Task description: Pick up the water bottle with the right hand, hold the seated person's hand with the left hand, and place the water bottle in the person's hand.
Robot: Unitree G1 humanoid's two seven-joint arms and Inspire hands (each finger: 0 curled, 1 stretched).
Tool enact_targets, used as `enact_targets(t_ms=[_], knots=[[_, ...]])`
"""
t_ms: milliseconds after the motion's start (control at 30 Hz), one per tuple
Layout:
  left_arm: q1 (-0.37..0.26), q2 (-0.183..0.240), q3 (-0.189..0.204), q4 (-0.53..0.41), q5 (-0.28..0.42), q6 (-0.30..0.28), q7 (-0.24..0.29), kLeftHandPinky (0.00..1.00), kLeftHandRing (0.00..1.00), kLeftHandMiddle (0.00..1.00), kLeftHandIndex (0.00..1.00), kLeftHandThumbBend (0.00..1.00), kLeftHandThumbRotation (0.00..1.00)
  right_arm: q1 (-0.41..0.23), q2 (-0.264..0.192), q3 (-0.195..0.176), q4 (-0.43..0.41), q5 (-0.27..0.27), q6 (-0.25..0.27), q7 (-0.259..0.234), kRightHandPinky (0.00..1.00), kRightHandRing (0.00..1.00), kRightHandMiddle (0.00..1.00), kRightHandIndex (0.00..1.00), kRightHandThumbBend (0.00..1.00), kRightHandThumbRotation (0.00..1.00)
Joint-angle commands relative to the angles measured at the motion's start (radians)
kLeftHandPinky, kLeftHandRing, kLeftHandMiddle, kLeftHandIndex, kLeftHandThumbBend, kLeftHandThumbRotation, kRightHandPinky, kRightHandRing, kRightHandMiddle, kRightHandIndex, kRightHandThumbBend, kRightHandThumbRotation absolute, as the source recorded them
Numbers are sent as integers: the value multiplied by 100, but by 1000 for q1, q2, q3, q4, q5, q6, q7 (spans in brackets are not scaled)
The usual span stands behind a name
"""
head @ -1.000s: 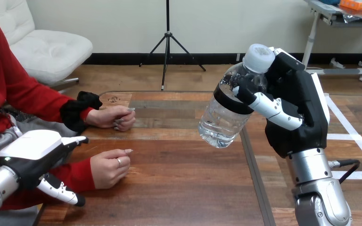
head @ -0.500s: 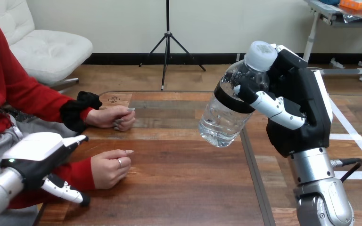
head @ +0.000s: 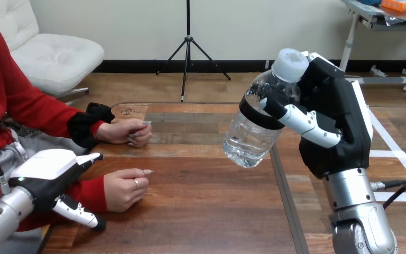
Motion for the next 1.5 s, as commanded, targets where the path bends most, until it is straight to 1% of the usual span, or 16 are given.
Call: enact_targets(t_ms=[0,267,300,567,733,1033,1200,1333,1467], knots=[[-72,-33,-20,2,-4,13,4,75,85,91,93,100,44,-30,4,6,-62,1,-16,-2,26,33,40,42,73,0],[-78,-46,-33,-21,4,32,-9,77,82,87,89,100,40,-23,6,8,-71,11,-6,2,26,33,41,42,73,0],[-78,-47,-34,-24,4,33,-11,76,81,86,88,100,38,-22,7,8,-71,10,-6,1,26,33,41,42,73,0],[-78,-50,-41,-60,6,34,-25,71,76,81,84,100,33,-18,9,10,-75,11,-7,0,26,33,41,42,73,0],[-71,-50,-41,-88,2,39,-34,67,73,78,80,100,28,-16,9,10,-77,13,-7,1,26,33,41,43,73,0],[-62,-51,-39,-133,-10,58,-72,62,68,72,75,100,18,-9,7,10,-83,13,-5,3,26,33,41,43,73,0],[-62,-51,-43,-134,-5,50,-67,58,63,67,71,100,13,-4,5,10,-93,16,0,3,26,33,41,43,74,0],[-65,-51,-46,-126,-5,45,-68,57,61,65,68,100,12,-2,5,11,-98,12,-1,1,26,33,41,43,74,0],[-68,-49,-51,-122,0,31,-57,55,58,62,66,100,10,-2,6,10,-98,21,-5,7,26,33,41,43,73,0]])
